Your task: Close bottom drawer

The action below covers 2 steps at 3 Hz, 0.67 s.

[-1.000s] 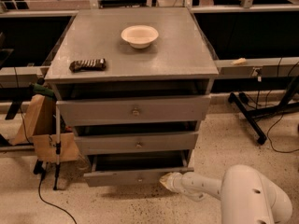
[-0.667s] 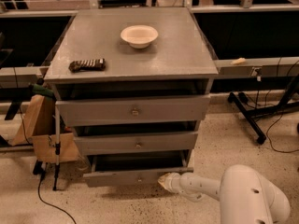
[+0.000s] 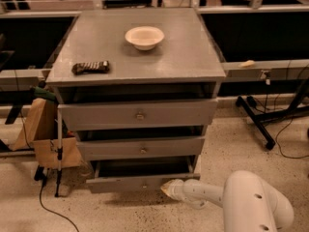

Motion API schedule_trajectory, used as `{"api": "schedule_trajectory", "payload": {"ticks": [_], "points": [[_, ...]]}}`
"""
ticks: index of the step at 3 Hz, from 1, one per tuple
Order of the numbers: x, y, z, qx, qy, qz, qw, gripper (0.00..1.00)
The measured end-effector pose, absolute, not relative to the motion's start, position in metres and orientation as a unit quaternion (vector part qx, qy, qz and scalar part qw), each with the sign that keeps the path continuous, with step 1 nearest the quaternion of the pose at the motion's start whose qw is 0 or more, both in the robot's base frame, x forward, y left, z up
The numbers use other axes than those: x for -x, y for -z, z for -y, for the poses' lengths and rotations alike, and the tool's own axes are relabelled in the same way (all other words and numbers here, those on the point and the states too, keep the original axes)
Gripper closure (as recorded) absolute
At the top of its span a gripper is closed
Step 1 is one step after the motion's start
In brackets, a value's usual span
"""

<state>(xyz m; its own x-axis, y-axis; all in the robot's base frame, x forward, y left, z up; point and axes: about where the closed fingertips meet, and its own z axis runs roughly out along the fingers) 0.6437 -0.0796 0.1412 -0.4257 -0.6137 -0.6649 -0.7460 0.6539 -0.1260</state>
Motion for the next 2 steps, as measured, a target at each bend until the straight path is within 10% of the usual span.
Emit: {"api": "schedule_trajectory", "payload": {"ticks": [2], "points": [[-0.6454, -0.1427, 0.0806, 0.402, -0.092, -0.84, 0.354, 0.35]]}}
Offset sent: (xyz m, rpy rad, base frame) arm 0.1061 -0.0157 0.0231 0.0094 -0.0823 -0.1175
